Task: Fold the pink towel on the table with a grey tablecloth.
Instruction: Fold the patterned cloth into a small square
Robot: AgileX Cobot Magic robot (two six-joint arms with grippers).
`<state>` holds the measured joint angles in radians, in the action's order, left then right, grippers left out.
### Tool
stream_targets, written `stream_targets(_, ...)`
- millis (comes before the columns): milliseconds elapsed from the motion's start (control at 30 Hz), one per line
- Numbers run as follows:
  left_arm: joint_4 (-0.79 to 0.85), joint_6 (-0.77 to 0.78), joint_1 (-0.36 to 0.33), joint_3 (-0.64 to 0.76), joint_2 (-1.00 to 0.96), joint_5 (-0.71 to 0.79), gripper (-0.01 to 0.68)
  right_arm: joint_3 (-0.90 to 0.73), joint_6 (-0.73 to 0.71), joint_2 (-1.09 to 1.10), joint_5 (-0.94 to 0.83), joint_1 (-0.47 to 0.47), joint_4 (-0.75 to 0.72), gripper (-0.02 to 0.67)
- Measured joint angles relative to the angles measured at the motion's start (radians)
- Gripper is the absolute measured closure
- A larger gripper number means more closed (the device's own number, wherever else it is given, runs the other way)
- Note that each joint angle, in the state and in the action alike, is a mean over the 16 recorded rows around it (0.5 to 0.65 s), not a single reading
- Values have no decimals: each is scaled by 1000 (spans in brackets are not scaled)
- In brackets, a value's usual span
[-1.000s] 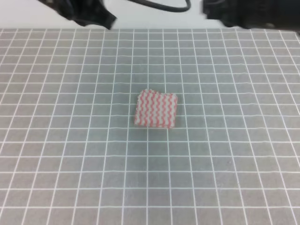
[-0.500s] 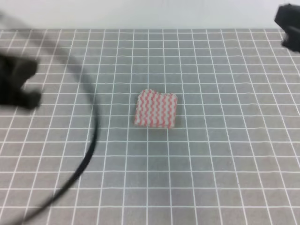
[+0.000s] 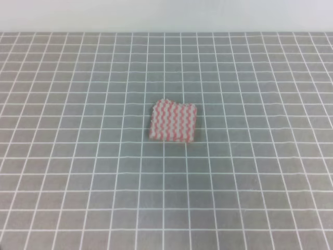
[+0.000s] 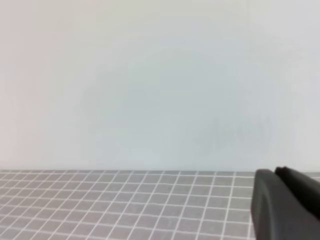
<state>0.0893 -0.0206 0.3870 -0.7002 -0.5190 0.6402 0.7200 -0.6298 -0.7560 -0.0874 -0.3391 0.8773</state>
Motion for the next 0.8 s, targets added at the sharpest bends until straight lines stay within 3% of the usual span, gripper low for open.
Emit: stream_targets(800,-30,-8,0,89,95,181,675,-86,0,80,-52,0,-1,665)
